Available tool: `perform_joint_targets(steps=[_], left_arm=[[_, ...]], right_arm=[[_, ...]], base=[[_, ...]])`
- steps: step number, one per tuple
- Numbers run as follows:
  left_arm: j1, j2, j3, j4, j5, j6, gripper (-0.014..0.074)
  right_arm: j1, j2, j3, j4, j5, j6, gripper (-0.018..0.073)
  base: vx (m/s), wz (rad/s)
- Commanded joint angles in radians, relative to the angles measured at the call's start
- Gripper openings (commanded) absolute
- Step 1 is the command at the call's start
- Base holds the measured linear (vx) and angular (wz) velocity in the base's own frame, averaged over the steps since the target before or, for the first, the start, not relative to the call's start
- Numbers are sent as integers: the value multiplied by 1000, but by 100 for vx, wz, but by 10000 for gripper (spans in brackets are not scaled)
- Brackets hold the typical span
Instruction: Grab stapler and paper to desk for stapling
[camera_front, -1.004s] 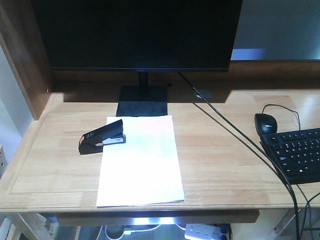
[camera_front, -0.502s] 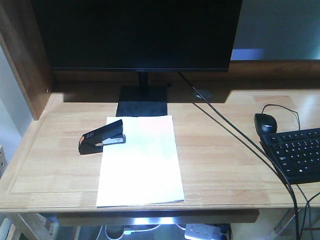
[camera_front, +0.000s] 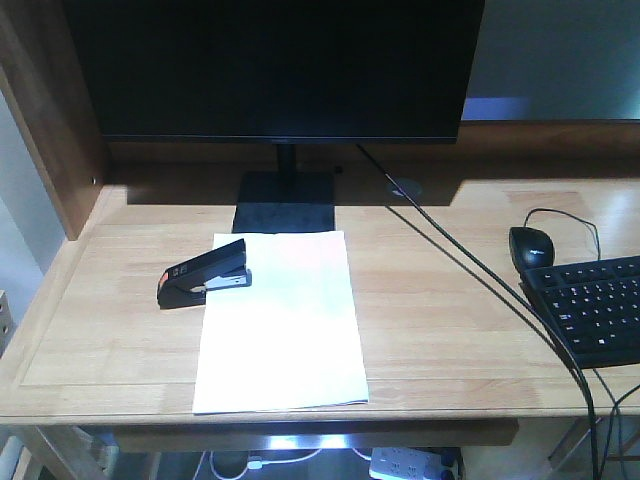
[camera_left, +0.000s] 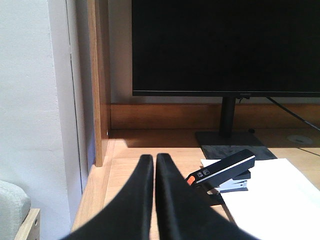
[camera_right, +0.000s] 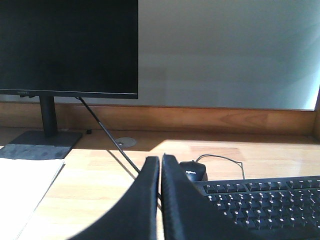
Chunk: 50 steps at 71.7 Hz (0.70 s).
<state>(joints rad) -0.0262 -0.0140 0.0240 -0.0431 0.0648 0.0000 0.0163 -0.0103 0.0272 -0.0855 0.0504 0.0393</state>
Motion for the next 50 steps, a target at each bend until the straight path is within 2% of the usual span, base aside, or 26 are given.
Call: perform_joint_targets(steps=[1, 50], left_arm=[[-3, -14, 11, -10, -71, 0, -6], [-3, -14, 11, -10, -71, 0, -6]], right_arm=[[-8, -9, 5, -7, -70, 2, -10], [-8, -9, 5, -7, -70, 2, -10]], base=[[0, 0], [0, 0]])
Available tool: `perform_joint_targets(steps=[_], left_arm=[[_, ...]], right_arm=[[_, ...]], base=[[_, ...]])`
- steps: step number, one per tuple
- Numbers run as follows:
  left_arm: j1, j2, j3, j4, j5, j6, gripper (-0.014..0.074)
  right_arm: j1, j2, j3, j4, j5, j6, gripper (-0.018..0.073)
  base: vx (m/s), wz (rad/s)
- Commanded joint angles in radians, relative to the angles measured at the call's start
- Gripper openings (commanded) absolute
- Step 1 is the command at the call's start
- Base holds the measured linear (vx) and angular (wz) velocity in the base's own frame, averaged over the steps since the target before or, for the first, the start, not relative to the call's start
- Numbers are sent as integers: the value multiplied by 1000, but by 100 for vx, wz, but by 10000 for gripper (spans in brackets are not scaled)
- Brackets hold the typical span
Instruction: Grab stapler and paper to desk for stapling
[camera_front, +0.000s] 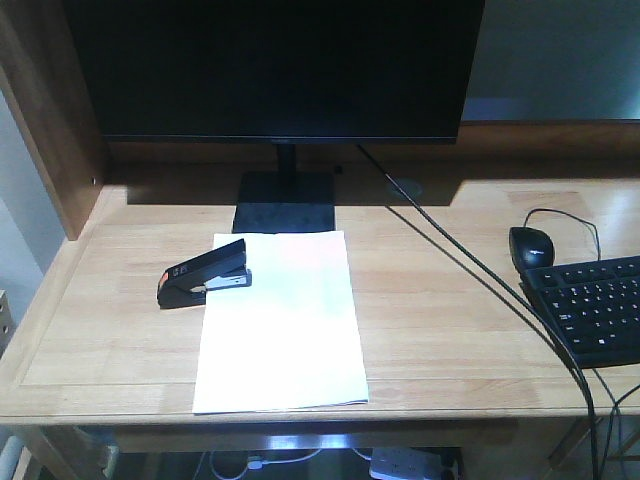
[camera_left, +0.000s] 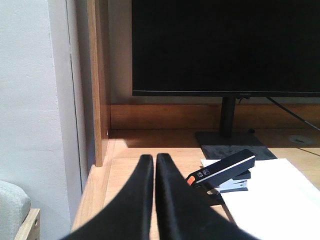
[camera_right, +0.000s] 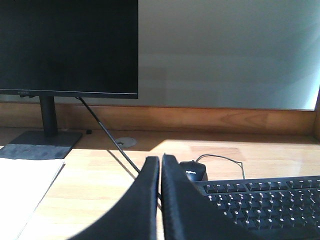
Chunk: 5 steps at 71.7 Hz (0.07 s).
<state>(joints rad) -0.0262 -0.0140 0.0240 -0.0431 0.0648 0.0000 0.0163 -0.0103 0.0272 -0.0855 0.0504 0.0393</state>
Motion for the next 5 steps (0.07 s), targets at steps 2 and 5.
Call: perform_joint_targets(steps=[2, 5], left_arm=[[-3, -14, 11, -10, -71, 0, -6], [-3, -14, 11, -10, -71, 0, -6]], right_arm=[[-8, -9, 5, -7, -71, 2, -10], [-8, -9, 5, -7, -71, 2, -10]], base=[[0, 0], [0, 0]])
